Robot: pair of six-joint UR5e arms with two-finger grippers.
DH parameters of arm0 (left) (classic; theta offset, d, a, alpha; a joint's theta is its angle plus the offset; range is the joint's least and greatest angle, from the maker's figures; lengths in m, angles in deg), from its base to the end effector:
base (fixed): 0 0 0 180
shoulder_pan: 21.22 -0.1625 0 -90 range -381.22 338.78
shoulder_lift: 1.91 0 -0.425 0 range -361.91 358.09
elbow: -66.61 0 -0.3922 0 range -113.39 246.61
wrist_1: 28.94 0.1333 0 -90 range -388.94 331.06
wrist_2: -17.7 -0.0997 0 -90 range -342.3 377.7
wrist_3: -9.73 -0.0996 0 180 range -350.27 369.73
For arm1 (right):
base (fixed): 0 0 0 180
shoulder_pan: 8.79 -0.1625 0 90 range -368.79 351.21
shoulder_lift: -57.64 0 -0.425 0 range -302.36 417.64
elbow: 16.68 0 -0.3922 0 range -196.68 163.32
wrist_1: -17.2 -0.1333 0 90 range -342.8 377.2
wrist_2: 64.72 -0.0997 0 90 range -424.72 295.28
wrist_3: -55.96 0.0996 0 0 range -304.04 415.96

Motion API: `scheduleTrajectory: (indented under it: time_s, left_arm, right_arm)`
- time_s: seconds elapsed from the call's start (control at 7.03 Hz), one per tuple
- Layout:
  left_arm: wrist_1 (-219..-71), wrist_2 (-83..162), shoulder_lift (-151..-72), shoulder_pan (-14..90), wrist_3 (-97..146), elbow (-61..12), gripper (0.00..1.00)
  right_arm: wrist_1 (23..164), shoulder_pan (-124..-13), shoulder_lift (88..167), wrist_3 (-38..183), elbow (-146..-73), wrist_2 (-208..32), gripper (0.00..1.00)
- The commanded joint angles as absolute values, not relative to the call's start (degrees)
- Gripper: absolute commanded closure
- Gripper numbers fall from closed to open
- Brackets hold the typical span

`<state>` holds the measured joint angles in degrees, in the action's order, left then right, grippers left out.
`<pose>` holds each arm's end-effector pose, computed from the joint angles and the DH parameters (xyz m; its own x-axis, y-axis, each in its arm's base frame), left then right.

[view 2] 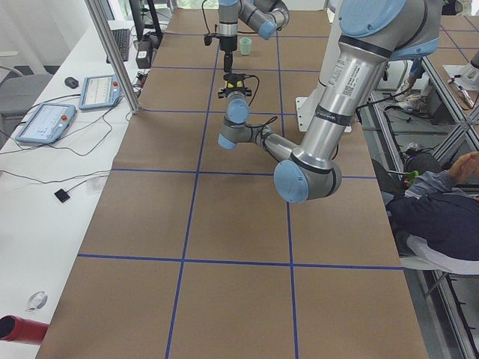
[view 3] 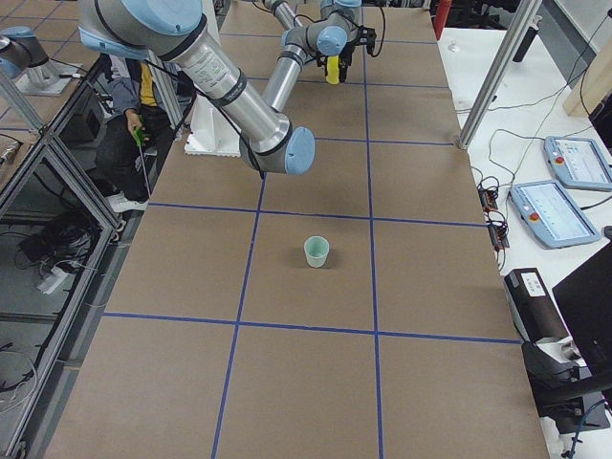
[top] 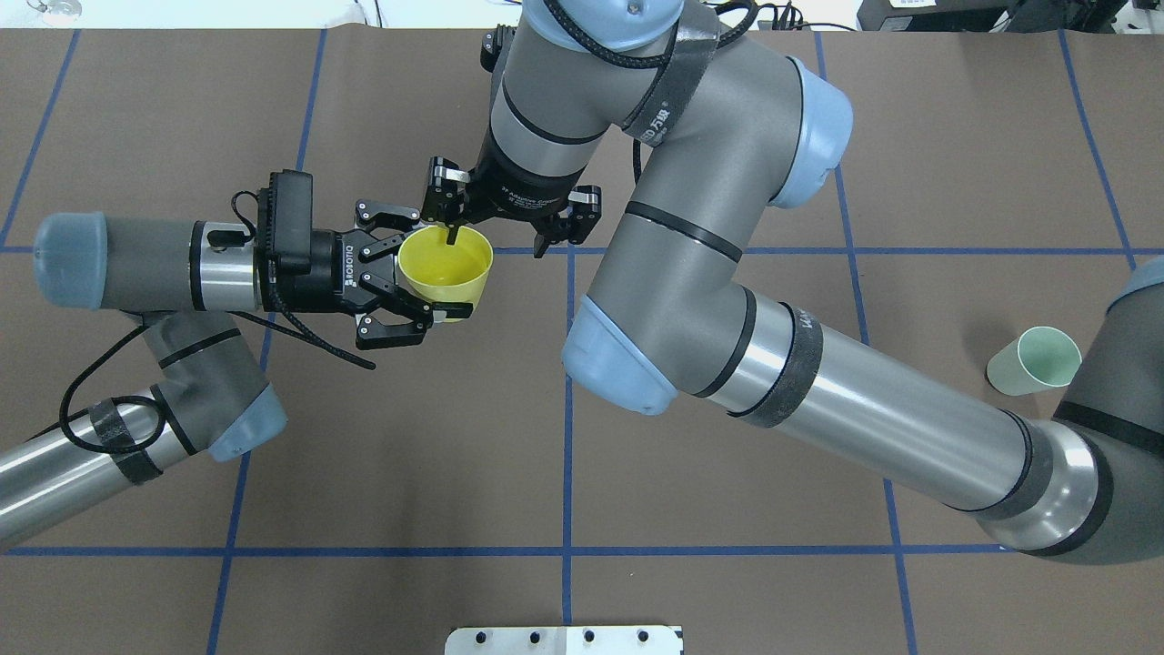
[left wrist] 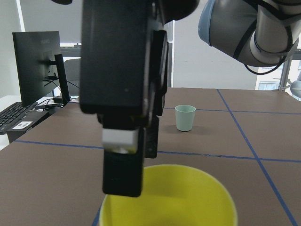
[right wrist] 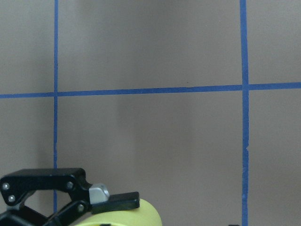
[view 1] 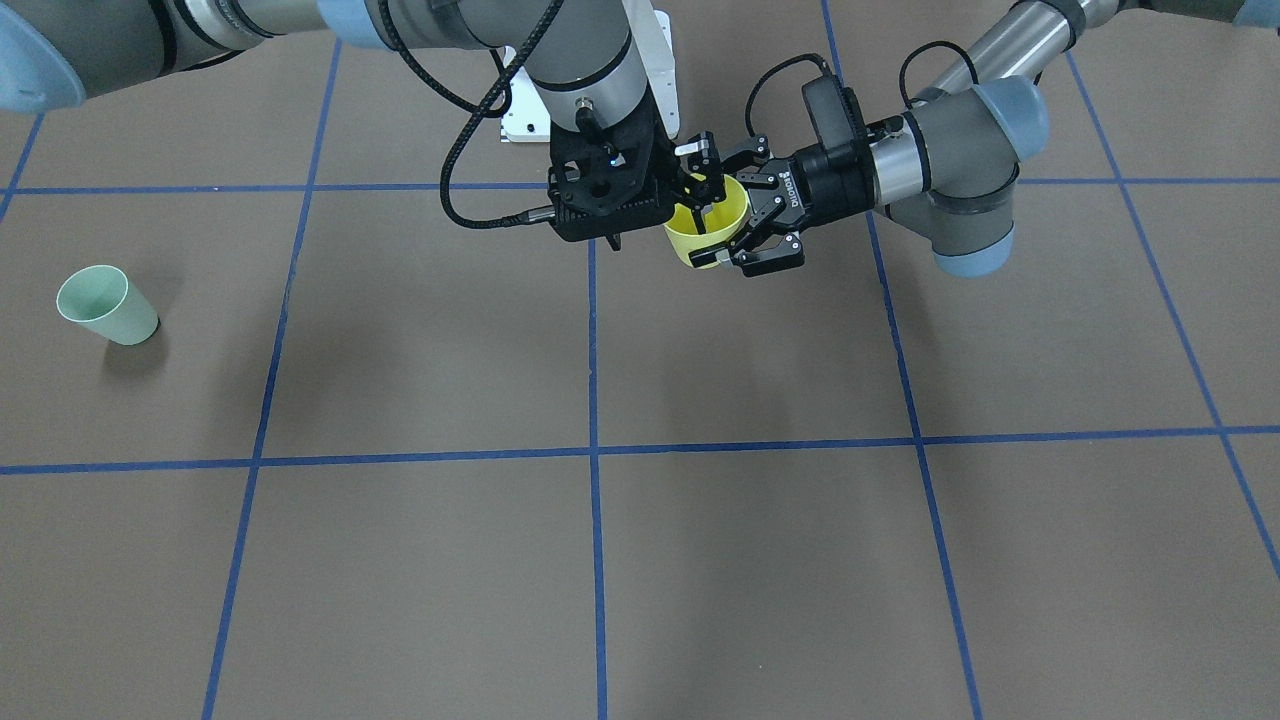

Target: Transfer and stack yellow cup on green cup

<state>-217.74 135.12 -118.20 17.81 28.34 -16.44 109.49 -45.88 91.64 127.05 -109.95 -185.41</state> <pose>0.4027 -0.4390 0.2840 0.1139 0.9906 -0.0756 0.4249 0.0202 0.9050 -0.4918 -0.4752 0.0261 0.4687 0.0049 0.8834 -0.0268 0.9996 0.0086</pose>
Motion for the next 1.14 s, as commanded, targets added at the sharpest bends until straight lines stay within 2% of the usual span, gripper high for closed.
scheduleTrajectory:
  time_s: [0.0, 0.14, 0.28, 1.0]
  left_arm:
    - [-217.8, 135.1, -118.1, 17.7, 28.3, -16.4, 1.0]
    - [-217.8, 135.1, -118.1, 17.8, 28.3, -16.4, 1.0]
    - [-217.9, 135.2, -118.1, 17.7, 28.4, -16.4, 1.0]
    - [-218.3, 135.2, -117.7, 17.7, 28.3, -16.4, 1.0]
  right_arm:
    - [110.4, -45.4, 91.7, 126.9, -110.0, -185.0, 0.29]
    - [110.5, -45.2, 91.7, 126.9, -110.0, -185.0, 0.51]
    - [110.5, -45.2, 91.4, 126.5, -110.0, -185.0, 0.62]
    - [110.5, -45.0, 91.1, 123.4, -109.9, -185.1, 0.62]
